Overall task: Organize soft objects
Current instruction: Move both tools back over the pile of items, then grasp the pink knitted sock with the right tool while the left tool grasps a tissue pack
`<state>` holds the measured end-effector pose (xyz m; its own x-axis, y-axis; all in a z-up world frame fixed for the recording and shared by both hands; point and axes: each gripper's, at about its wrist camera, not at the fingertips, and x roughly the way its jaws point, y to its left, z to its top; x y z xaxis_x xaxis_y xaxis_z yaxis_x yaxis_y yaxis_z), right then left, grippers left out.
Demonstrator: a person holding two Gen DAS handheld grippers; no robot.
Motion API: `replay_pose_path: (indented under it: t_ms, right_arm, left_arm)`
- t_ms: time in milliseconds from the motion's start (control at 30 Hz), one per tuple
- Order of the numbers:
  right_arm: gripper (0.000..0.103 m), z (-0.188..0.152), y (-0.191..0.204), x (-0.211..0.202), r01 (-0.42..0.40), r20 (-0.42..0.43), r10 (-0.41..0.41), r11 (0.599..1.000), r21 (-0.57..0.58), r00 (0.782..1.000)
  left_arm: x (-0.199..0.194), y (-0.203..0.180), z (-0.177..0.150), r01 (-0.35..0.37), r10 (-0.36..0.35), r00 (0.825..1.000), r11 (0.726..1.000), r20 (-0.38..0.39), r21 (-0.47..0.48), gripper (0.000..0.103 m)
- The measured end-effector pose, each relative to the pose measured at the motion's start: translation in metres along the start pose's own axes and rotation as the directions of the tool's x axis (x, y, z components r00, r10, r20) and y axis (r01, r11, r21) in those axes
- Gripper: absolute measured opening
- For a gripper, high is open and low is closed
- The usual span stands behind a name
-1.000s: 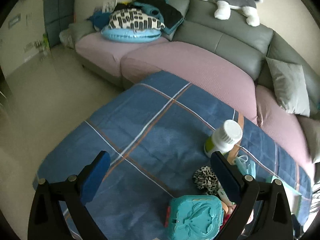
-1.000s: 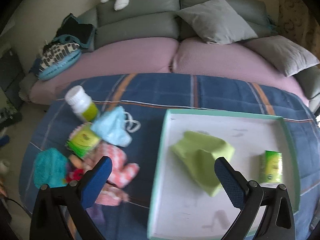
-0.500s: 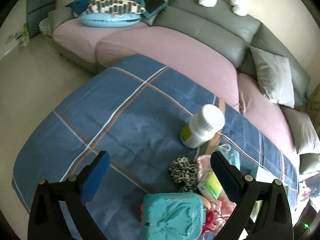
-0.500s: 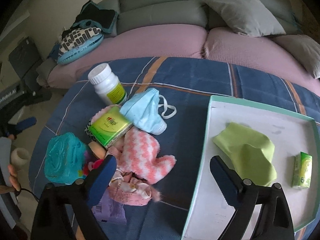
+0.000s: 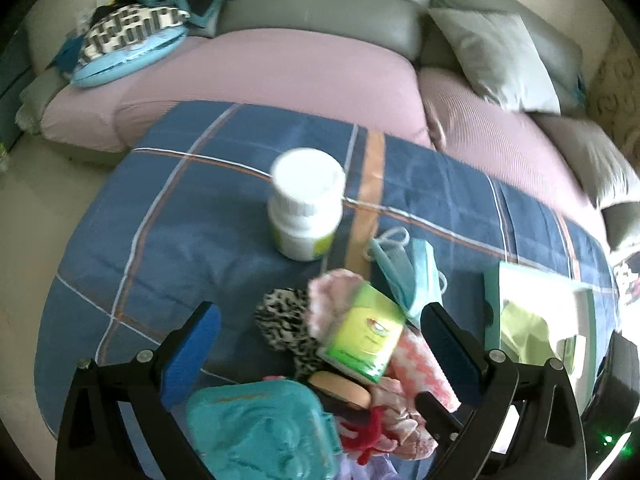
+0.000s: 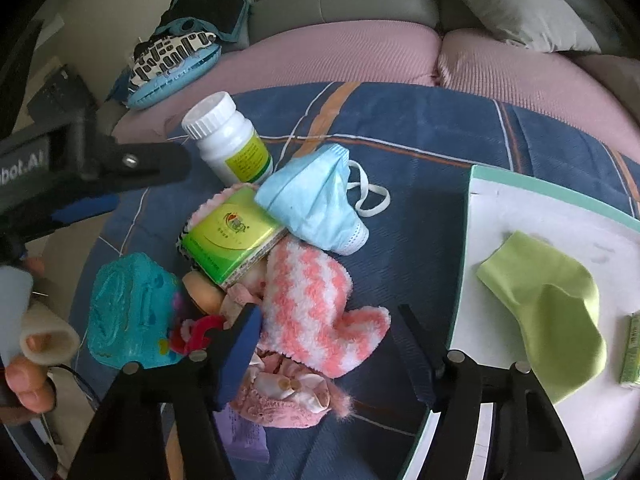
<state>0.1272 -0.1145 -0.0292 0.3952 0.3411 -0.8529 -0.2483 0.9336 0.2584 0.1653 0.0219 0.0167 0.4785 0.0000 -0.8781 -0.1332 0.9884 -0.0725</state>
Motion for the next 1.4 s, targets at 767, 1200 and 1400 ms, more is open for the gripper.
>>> replay_pose_path:
  t_ms: [767,1200,1400]
  right_arm:
    - [0.031,-0.003,-0.007,0.012,-0.035,-0.042,0.036,0.999,0.003,0.998]
    - [0.027,-0.004,-0.01,0.016,-0.043,-0.053,0.043,0.999,0.012,0.998]
    - [0.025,-0.004,-0.01,0.015,-0.042,-0.054,0.042,0.999,0.011,0.998]
  left_arm:
    - [0.056,-0.049,-0.02,-0.059,0.087,0.986,0.979,-0.14,0.194,0.058]
    - [0.06,-0.053,-0.025,-0.062,0.098,0.985,0.97,-0.143,0.237,0.057]
    - [0.063,-0.056,-0.026,-0.062,0.1,0.984,0.968,-0.15,0.243,0.057]
